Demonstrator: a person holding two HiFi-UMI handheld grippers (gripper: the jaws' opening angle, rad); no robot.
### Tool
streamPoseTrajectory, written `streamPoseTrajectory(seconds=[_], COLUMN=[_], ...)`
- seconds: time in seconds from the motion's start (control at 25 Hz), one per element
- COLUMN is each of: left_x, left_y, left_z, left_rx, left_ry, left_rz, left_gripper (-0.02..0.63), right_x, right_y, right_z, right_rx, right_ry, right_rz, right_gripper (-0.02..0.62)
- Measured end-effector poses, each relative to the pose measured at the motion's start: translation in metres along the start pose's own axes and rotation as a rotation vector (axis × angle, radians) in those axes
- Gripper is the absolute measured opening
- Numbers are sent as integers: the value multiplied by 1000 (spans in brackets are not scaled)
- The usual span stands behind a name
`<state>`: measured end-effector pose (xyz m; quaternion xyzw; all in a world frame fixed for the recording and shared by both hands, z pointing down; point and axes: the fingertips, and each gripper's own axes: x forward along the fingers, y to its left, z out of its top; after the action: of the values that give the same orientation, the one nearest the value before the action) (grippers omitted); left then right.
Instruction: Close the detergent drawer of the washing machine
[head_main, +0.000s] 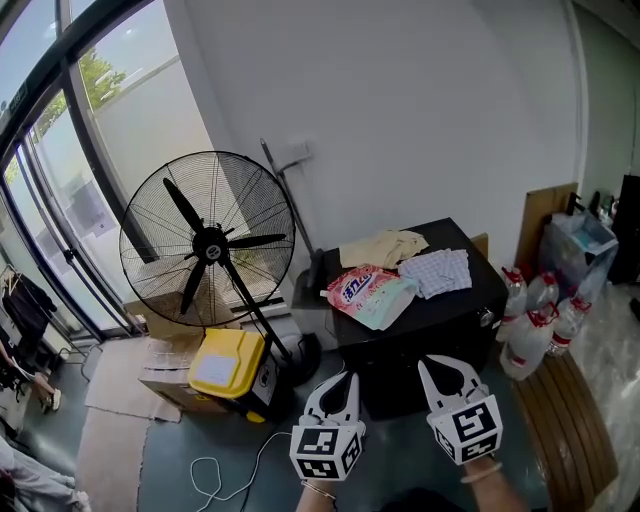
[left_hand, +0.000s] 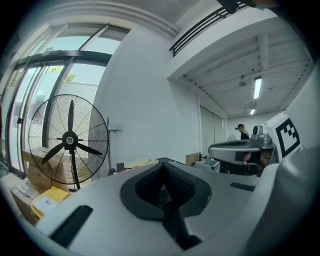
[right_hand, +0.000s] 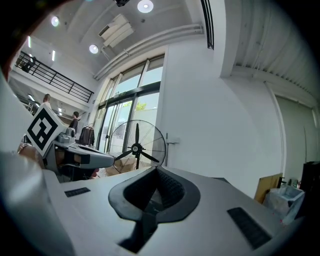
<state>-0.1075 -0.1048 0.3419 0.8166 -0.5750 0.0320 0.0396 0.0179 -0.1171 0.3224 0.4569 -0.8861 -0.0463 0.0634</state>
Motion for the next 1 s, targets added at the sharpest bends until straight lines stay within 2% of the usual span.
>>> streamPoseTrajectory(seconds=[1.0], left_x=[0], left_y=[20], left_z=[1], left_rx=[-10], left_ry=[-20], left_rz=[-17], left_gripper=[15], right_x=[10], right_y=[5], right_z=[0], right_rx=[21], right_ry=[17], right_rz=[-41], right_gripper=[26])
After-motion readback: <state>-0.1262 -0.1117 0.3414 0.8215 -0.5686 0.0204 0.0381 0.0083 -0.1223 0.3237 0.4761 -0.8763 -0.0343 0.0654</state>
